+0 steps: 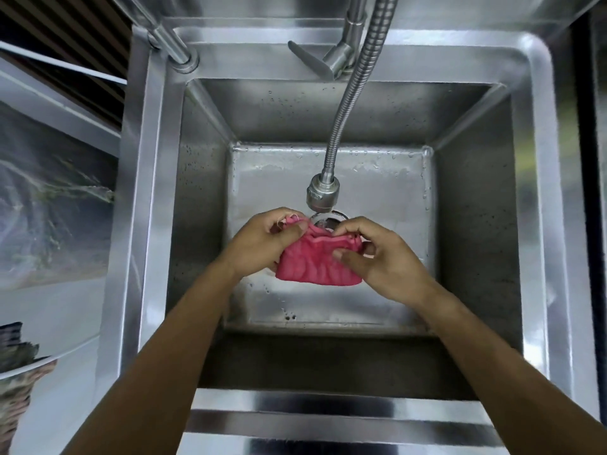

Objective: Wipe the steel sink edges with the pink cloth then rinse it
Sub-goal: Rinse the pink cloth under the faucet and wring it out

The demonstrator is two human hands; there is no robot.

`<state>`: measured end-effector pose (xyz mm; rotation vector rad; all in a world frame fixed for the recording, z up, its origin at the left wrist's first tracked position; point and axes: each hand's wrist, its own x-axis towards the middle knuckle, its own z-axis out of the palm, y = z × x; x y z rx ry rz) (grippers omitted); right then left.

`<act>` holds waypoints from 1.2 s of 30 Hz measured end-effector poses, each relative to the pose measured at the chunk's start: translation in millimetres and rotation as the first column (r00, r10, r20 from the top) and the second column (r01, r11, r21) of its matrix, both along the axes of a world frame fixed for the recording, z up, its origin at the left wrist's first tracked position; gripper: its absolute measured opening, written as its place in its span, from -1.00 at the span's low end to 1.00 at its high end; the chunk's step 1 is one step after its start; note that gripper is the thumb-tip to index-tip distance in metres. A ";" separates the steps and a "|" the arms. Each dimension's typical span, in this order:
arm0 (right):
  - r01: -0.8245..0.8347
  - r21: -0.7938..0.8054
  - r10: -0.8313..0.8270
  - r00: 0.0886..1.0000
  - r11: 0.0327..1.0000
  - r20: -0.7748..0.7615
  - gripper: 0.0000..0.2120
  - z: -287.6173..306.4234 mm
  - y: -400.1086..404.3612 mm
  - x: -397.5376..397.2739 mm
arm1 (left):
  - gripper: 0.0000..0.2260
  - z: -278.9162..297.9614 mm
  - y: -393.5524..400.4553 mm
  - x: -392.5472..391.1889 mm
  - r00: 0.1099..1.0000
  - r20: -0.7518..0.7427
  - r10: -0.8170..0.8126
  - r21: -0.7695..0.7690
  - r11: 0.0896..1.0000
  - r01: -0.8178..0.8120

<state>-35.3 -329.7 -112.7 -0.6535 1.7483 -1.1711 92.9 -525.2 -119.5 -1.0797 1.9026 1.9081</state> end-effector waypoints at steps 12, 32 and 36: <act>-0.123 0.029 0.126 0.961 0.992 -0.246 -0.69 54.5 -13.0 -40.1 | -0.66 71.6 -46.9 -33.9 0.985 0.010 -0.174 -0.148 0.974 0.174; -0.120 -0.063 0.086 0.916 0.991 -0.391 -0.67 47.3 -7.3 -36.5 | -0.72 62.0 -35.3 -140.3 0.681 -0.400 0.614 0.042 0.754 -0.656; -0.104 -0.054 0.076 0.921 0.993 -0.383 -0.66 44.7 -8.7 -35.8 | -0.58 66.9 -36.3 -152.1 0.678 -0.273 0.682 0.224 0.731 -0.645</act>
